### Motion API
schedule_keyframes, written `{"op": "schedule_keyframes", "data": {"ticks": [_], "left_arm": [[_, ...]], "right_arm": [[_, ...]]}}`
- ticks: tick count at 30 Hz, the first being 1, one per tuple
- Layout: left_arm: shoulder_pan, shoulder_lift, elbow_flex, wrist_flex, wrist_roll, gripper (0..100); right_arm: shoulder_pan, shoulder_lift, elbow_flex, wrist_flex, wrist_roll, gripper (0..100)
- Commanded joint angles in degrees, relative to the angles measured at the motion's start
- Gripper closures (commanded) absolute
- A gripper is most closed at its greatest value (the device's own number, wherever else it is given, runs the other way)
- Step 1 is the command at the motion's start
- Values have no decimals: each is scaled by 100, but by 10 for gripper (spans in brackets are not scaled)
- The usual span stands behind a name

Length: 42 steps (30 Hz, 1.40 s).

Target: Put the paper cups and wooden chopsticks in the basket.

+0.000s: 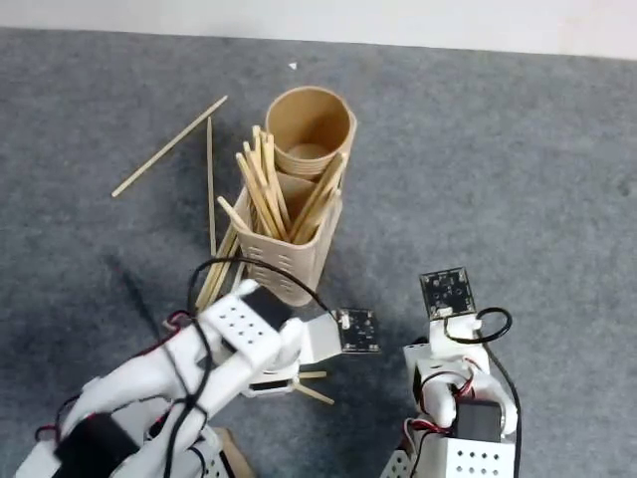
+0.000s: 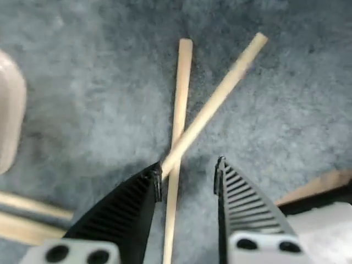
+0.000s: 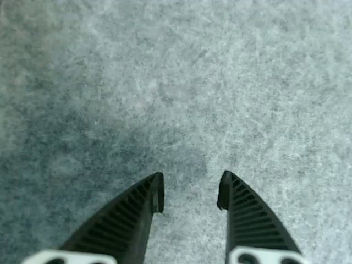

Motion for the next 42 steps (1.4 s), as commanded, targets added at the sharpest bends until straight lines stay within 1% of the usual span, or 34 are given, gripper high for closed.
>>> {"op": "schedule_keyframes", "data": {"ticks": [1,3,6,10,12,19,21,29,36,39,42], "left_arm": [[66,462,-13,-475,-44,816],[66,752,-31,-695,-26,819],[66,1042,-48,-941,-35,866],[110,1165,-233,-835,-44,962],[110,1147,-242,-844,-44,995],[110,1130,-277,-835,-53,996],[110,1130,-356,-607,-53,996],[119,1130,-1393,1037,-35,996],[136,1121,-2202,1776,-26,996],[400,866,-2677,2084,-9,996],[813,180,-3284,2356,176,996]], "right_arm": [[66,-66,673,31,53,829],[66,-66,673,31,53,829],[66,-66,673,31,53,829],[66,-66,673,31,53,829],[66,-66,673,31,53,829],[66,-66,673,31,53,829],[66,-66,673,31,53,829],[66,-66,673,31,53,829],[66,-66,673,31,53,829],[66,-66,673,31,53,829],[66,-66,673,31,53,829]]}}
